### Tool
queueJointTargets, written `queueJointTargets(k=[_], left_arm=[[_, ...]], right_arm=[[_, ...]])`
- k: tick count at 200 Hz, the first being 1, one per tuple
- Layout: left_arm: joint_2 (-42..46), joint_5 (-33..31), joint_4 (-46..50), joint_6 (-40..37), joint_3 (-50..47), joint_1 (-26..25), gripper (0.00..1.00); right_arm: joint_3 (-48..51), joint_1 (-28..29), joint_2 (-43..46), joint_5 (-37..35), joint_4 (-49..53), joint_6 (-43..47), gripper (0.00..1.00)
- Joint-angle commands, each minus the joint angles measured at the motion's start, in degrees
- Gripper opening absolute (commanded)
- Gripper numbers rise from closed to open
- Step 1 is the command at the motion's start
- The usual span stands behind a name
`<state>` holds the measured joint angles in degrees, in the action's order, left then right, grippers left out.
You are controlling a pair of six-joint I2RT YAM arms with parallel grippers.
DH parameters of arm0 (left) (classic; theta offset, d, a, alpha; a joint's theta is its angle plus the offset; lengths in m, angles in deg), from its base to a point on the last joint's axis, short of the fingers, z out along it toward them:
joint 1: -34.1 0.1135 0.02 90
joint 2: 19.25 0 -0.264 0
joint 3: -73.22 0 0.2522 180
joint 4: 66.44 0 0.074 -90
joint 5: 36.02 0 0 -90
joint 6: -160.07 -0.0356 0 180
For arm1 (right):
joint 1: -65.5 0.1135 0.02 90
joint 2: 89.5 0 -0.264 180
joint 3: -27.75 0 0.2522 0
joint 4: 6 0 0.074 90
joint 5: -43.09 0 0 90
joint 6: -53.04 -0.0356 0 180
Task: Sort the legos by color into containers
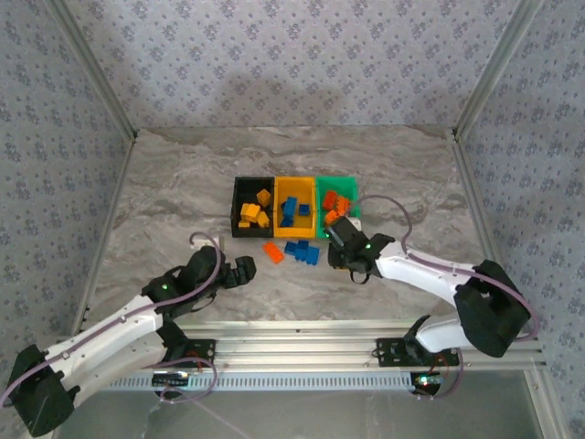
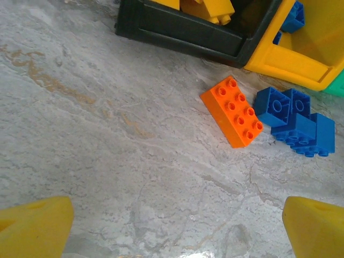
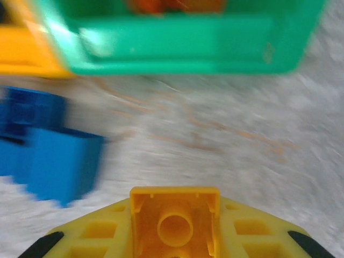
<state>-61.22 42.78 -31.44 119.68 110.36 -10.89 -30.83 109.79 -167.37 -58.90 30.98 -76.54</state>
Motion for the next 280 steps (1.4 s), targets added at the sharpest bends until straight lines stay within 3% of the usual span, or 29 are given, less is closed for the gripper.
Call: queueJointTargets(k=[1,90,133,156,184,197,238,280], left_arm=[[2.4,-2.6,2.9,0.5,-0.6,0.6,1.0],[7.0,-1.6,7.4,1.0,-1.1,2.1,1.0],[7.9,-1.1,8.0,0.7,-0.6,2.2,1.0],[8.0,-1.0,8.2,0.4,-0.5,2.2,1.0],[7.8,-0.9,8.6,0.2,0.1,2.4,1.0],[7.8,-0.9,8.7,0.0,0.2,2.3,1.0],[7.6,-0.3,8.2,-0.4,1.1,2.5,1.0],[5.8,-0.1,7.6,-1.2,2.6,2.6,1.0]], right_arm=[[-9.4,2.5,-0.8,3.6,0.0,5.9,0.25],[-51.7,5.2,-35.8,5.8,3.7,11.1,0.3],[-63.0,3.7,-46.3,2.8,3.8,11.6,0.31],[-66.7,2.6,-49.6,3.1,3.1,11.2,0.37],[-67.9,2.2,-50.0,3.7,1.1,11.7,0.59],[-67.9,2.2,-49.0,3.8,0.4,12.2,0.65],[-62.7,3.4,-40.6,3.2,-1.3,11.9,0.7],[-42.3,4.9,-24.5,1.4,-6.0,6.1,0.72]])
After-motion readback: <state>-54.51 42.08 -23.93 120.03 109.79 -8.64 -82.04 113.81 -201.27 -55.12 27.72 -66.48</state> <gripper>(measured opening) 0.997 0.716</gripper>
